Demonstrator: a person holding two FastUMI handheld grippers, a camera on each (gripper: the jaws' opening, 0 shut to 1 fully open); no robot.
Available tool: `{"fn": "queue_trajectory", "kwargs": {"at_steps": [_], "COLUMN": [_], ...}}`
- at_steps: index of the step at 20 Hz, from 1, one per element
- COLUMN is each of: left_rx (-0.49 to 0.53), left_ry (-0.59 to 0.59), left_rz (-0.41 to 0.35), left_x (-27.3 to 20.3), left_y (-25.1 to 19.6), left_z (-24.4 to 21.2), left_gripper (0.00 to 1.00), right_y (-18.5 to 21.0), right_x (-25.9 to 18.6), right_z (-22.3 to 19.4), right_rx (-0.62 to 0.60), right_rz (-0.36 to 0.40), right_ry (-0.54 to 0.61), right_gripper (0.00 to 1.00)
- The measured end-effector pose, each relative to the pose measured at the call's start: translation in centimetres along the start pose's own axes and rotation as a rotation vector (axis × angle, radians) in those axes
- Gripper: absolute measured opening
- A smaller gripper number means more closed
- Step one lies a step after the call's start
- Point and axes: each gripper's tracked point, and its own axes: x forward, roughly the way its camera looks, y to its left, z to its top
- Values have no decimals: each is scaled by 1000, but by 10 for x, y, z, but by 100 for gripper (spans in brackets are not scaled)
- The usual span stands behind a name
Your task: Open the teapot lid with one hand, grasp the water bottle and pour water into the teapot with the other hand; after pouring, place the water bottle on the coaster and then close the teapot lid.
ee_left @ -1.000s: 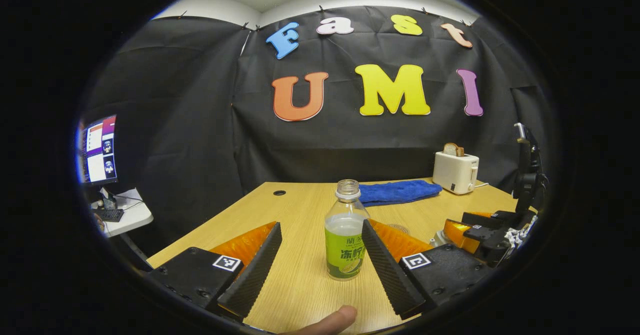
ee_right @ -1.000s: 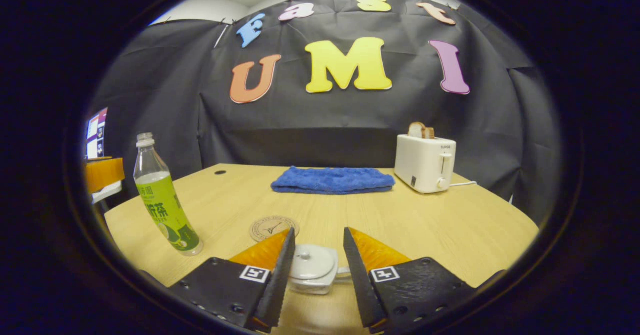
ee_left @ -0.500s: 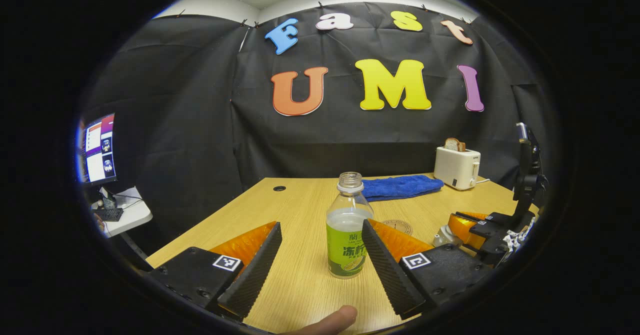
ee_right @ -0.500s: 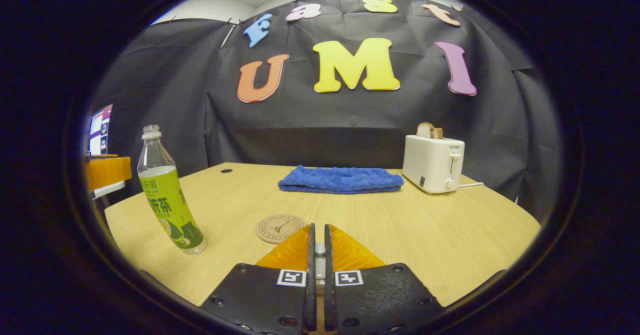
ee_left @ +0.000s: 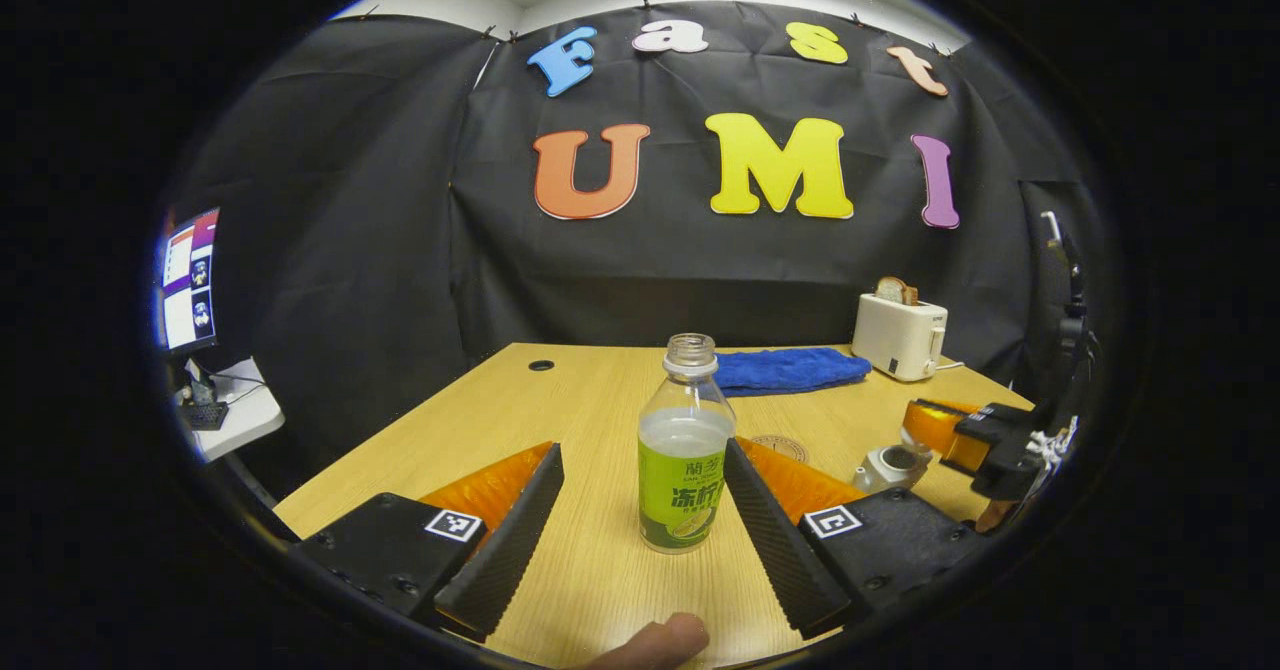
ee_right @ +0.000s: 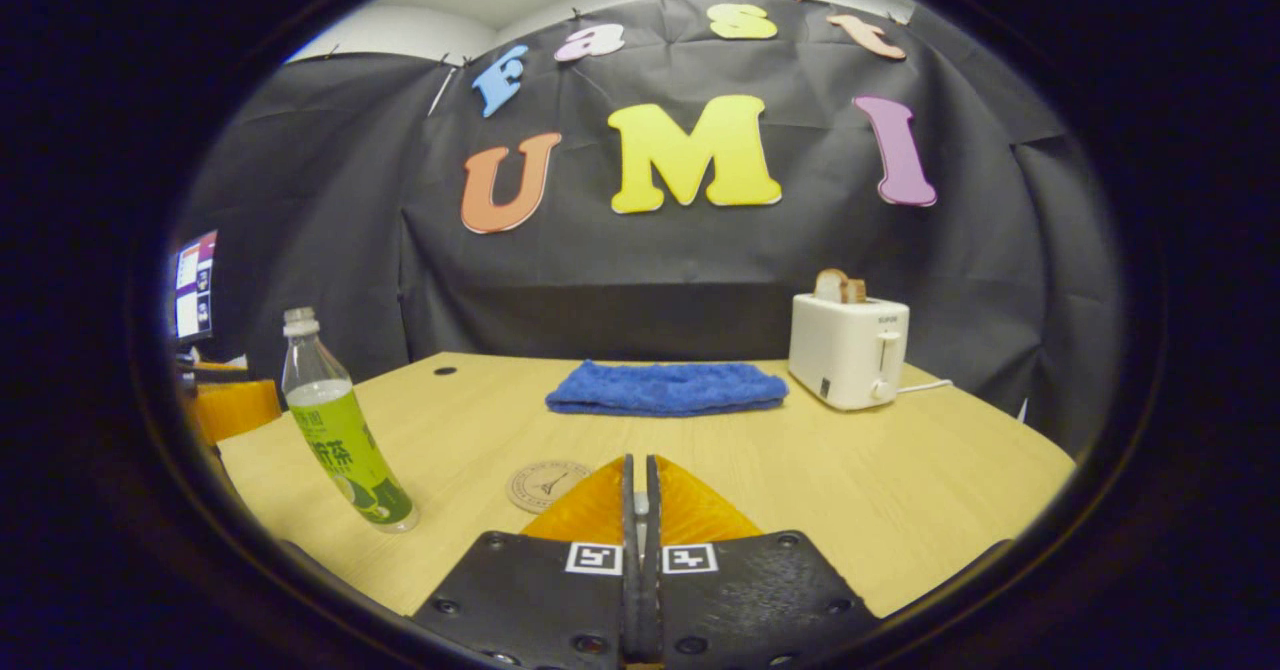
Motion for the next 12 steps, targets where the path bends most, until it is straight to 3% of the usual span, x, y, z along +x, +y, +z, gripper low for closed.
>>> {"fn": "queue_trajectory", "kwargs": {"at_steps": [3, 7, 12], "left_rx": [-26, -21, -18], "left_ry": [14, 3, -109], "left_rz": [-53, -70, -56], "left_x": [2, 3, 18], "left_y": [-12, -19, -30], "left_z": [-3, -6, 5], "left_gripper": [100, 100, 100], "right_y": [-29, -69, -88], "right_x": [-25, -55, -77], "right_z": [31, 50, 59], "right_rx": [-7, -17, -17], "right_rz": [-39, -90, -94], "right_ry": [-68, -115, -135], "right_gripper": [0, 0, 0]}}
